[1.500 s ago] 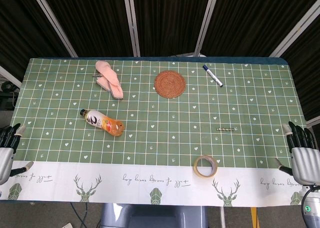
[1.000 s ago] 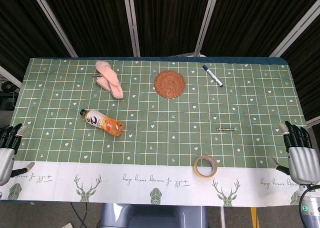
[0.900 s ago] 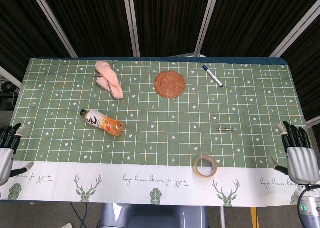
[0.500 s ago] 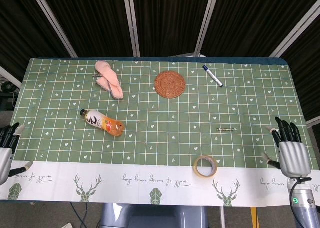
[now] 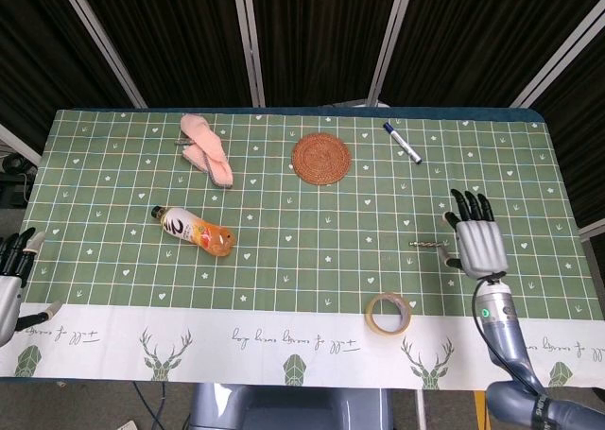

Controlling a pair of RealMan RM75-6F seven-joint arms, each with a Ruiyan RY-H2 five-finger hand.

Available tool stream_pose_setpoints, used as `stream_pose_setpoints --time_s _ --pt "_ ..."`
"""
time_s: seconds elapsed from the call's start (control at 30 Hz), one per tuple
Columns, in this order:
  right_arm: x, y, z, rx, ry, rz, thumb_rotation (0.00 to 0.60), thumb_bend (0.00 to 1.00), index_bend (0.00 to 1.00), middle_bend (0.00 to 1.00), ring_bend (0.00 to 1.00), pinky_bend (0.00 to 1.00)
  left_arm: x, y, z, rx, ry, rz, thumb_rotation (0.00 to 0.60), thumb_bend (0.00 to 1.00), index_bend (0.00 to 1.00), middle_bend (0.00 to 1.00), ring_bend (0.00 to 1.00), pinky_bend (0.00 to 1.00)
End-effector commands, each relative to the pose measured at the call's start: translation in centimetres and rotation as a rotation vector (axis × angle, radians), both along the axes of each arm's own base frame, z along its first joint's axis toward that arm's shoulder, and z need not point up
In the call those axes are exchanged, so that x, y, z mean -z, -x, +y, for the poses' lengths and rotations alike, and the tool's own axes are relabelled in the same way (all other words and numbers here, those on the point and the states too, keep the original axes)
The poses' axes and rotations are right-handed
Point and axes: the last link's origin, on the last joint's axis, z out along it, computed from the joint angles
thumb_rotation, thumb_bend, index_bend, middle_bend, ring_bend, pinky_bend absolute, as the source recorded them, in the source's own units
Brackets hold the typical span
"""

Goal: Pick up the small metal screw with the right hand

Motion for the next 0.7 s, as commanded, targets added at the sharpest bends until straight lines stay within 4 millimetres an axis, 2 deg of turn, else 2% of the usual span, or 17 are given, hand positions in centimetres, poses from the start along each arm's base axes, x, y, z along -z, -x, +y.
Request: stream_pose_setpoints --time_s 0.03,0.3,0.7 --pt "1.8 -0.2 -1.2 0.021 -0.021 0.026 0.600 0.16 0.41 0.06 0.00 0.00 0.0 -0.1 0.0 0.002 0.000 -0.002 0.600 0.08 0.00 0.00 0.00 0.00" --pt "4.5 0.4 -2.2 0.082 -0.057 0.050 0.600 0.18 0.46 0.07 0.00 0.00 -0.1 0.1 0.2 -0.007 -0.002 -0.008 0.600 0.08 0.00 0.00 0.00 0.00" --pt "6.7 0.8 -3.0 0.105 -0.079 0.024 0.600 0.23 0.48 0.08 0.00 0.00 0.2 0.1 0.4 -0.010 0.006 -0.006 0.600 0.08 0.00 0.00 0.00 0.00"
